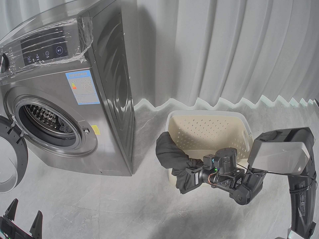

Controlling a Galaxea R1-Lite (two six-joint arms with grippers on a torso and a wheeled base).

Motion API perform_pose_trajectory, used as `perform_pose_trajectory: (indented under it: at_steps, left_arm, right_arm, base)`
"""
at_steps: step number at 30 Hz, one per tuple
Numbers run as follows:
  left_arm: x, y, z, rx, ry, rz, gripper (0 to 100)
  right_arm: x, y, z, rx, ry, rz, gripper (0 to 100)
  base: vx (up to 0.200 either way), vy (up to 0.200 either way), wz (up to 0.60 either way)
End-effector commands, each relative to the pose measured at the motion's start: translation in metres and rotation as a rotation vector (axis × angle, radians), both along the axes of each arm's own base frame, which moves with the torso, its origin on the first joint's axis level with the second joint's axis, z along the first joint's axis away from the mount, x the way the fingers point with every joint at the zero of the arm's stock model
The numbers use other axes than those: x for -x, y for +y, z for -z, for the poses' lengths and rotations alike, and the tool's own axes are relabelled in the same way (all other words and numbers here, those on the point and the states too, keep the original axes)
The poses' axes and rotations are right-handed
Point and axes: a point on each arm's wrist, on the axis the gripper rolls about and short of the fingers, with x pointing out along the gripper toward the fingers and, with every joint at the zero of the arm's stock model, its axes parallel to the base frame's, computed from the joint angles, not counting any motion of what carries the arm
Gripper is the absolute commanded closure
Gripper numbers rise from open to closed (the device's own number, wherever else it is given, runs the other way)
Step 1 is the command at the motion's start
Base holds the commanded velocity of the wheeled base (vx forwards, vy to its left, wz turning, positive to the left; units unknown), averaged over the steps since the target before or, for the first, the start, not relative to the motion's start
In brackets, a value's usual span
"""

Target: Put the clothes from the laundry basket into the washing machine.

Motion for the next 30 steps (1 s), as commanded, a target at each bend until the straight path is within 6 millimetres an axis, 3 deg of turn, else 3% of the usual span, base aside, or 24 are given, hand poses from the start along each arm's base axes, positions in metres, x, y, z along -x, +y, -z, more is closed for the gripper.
perform_pose_trajectory:
  at_steps: [1,8,18,28,30]
  left_arm:
    - [0.000,0.000,0.005,0.000,0.003,0.001,0]
    - [0.000,0.000,0.005,0.000,0.003,0.001,0]
    - [0.000,0.000,0.004,0.000,0.001,0.001,0]
    - [0.000,0.000,0.005,0.000,0.003,0.002,0]
    - [0.000,0.000,0.004,0.000,0.001,0.001,0]
  right_arm:
    - [0.001,0.000,-0.002,-0.005,-0.008,0.000,100]
    - [0.009,-0.004,-0.020,-0.028,-0.051,-0.002,100]
    - [0.030,-0.017,-0.077,-0.096,-0.168,0.006,100]
    - [0.071,-0.033,-0.134,-0.209,-0.356,0.006,100]
    - [0.085,-0.040,-0.159,-0.259,-0.433,0.002,100]
  base:
    - [0.000,0.000,0.00]
    - [0.000,0.000,0.00]
    - [0.000,0.000,0.00]
    - [0.000,0.000,0.00]
    - [0.000,0.000,0.00]
